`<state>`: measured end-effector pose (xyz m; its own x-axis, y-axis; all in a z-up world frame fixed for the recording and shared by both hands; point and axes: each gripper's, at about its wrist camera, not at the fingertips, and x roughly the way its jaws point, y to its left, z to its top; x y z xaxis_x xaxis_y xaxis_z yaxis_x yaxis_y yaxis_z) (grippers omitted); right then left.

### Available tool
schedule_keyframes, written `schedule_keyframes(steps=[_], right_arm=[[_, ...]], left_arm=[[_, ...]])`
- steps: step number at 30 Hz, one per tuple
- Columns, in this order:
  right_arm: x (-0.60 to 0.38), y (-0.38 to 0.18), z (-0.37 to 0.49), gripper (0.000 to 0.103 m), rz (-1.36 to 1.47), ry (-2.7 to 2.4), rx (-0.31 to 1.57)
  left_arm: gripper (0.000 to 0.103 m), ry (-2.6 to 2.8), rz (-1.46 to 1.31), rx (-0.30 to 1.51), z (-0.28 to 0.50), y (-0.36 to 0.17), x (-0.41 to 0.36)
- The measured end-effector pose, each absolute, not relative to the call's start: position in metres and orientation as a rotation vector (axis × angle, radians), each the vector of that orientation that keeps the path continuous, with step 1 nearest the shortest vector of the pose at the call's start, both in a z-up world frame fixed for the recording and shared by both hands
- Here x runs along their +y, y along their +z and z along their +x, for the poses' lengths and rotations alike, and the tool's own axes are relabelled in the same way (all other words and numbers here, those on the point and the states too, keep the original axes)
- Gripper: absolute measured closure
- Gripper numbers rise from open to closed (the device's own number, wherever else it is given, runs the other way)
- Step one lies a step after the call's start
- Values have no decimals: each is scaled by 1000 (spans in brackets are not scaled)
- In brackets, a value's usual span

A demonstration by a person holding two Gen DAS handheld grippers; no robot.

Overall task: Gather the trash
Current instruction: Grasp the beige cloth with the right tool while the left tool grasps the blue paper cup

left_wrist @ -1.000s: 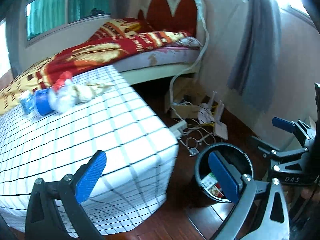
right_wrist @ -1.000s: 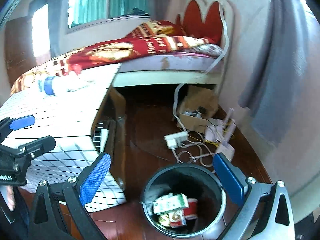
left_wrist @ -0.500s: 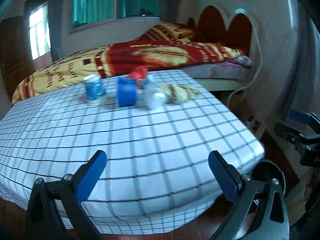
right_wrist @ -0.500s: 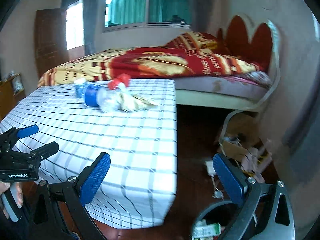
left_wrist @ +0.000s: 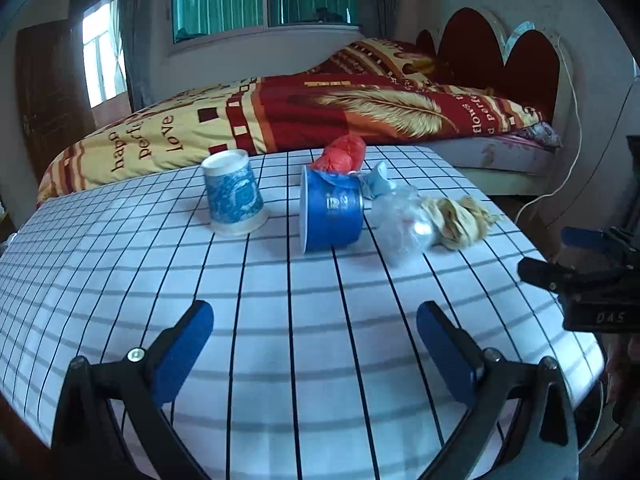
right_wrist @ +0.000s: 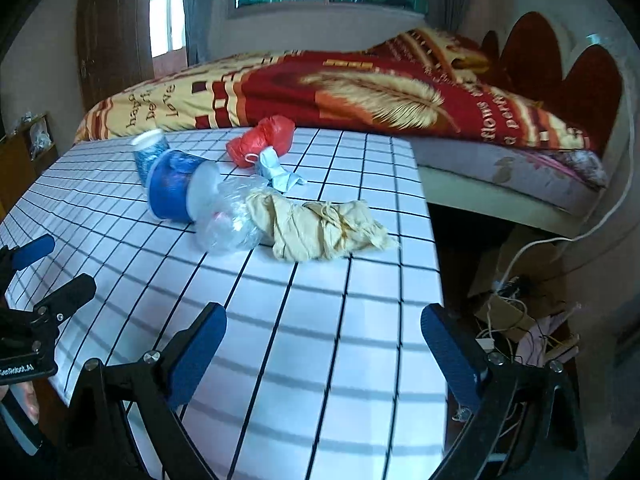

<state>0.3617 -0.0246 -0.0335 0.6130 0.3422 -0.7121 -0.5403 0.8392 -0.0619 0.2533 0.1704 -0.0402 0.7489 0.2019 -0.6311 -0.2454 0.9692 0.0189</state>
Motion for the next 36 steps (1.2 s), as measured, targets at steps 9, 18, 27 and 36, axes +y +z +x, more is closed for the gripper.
schedule_keyframes(steps=[9, 18, 27, 36], right_arm=[[5, -61, 428, 5, -301, 524, 823], [18, -74, 461, 11, -305, 539, 857], [14, -72, 462, 49, -288, 578, 855], [-5, -60, 440, 60, -266, 574, 805]], left_arm=[[5, 219, -97, 716, 309, -52, 185], [16, 224, -92, 764, 341, -64, 189], [49, 157, -129, 769, 340, -64, 194], [50, 123, -111, 723, 321, -56, 187]])
